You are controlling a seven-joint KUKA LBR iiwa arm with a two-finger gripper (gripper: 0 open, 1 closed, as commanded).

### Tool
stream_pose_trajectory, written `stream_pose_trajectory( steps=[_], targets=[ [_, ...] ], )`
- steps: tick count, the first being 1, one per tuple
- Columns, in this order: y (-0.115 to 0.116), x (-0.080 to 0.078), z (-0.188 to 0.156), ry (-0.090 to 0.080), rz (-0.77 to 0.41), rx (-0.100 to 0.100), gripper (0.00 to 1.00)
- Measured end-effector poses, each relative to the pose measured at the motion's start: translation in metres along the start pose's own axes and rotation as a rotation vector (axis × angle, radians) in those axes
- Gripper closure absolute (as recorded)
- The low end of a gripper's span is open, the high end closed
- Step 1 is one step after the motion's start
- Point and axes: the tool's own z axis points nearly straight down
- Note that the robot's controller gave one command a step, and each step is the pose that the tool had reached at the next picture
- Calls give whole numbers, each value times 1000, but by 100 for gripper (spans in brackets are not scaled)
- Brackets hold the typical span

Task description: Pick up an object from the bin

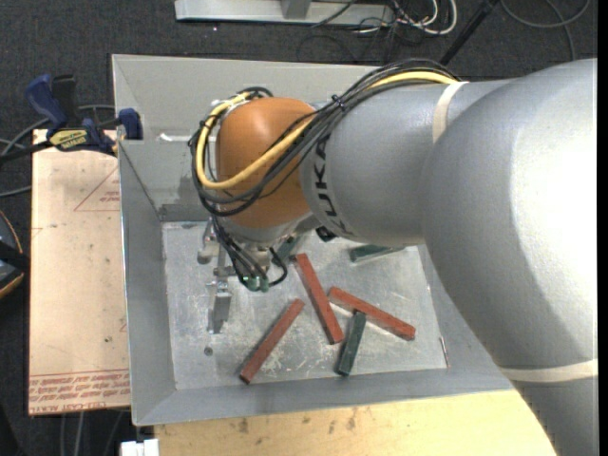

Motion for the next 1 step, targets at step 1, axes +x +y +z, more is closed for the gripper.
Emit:
stream_pose_trajectory(
  steps=[1],
  targets=[
    [-1,-2,-5,-8,4,-1,0]
  ],
)
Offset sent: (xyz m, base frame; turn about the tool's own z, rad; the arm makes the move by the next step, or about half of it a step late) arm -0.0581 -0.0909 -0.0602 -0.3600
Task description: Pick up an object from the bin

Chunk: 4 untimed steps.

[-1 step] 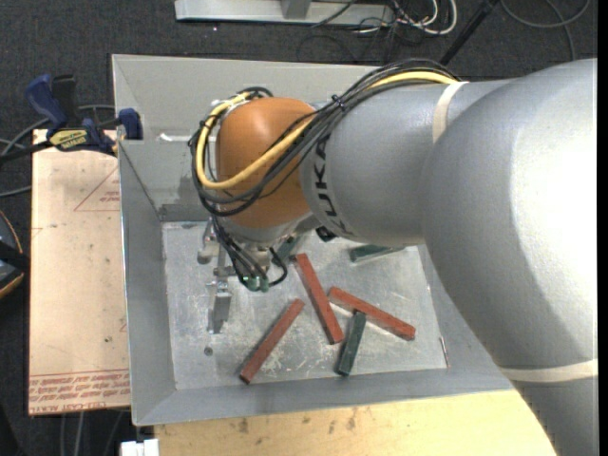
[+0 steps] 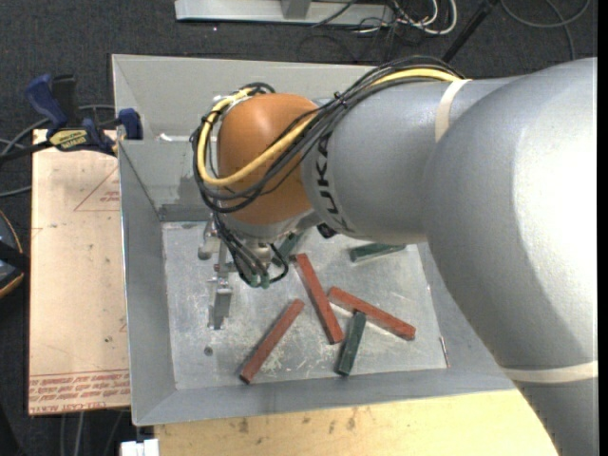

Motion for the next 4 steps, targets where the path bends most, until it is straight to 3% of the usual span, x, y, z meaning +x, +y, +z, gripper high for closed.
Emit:
stream_pose_trajectory(
  steps=[1,2,3,4],
  targets=[
    [-43,32,32,-6,-200,-3,0],
    [-73,39,36,2,-422,1,0],
    [-71,70,35,1,-392,0,0],
    [-75,71,53,-7,-676,0,0]
  ],
)
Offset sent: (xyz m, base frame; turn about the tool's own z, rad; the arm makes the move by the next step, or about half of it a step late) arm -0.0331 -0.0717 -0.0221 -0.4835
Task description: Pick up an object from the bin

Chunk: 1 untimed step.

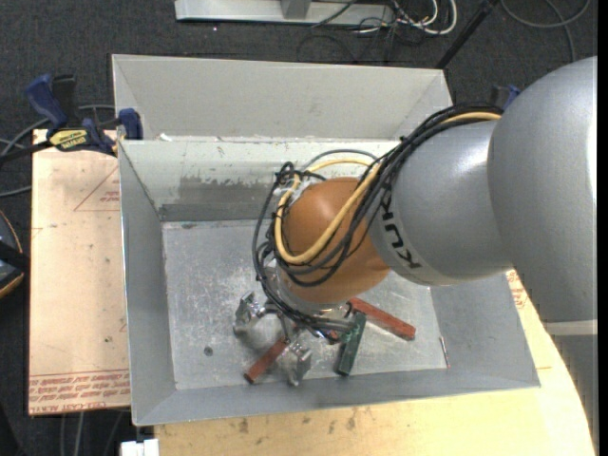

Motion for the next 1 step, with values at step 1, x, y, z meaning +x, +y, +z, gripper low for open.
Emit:
stream_pose_trajectory(
  steps=[1],
  targets=[
    [-6,3,6,-11,-65,1,100]
  ],
)
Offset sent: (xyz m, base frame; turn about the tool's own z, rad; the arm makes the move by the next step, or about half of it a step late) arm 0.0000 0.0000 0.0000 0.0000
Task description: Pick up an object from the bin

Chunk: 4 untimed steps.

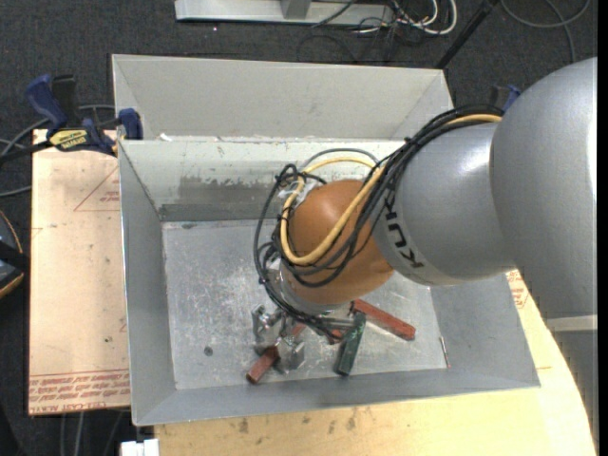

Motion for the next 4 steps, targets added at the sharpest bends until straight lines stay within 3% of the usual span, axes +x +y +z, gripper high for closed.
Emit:
stream_pose_trajectory(
  steps=[2,4],
  targets=[
    [0,0,-3,3,0,-1,100],
    [2,3,-26,20,1,-7,100]
  ],
)
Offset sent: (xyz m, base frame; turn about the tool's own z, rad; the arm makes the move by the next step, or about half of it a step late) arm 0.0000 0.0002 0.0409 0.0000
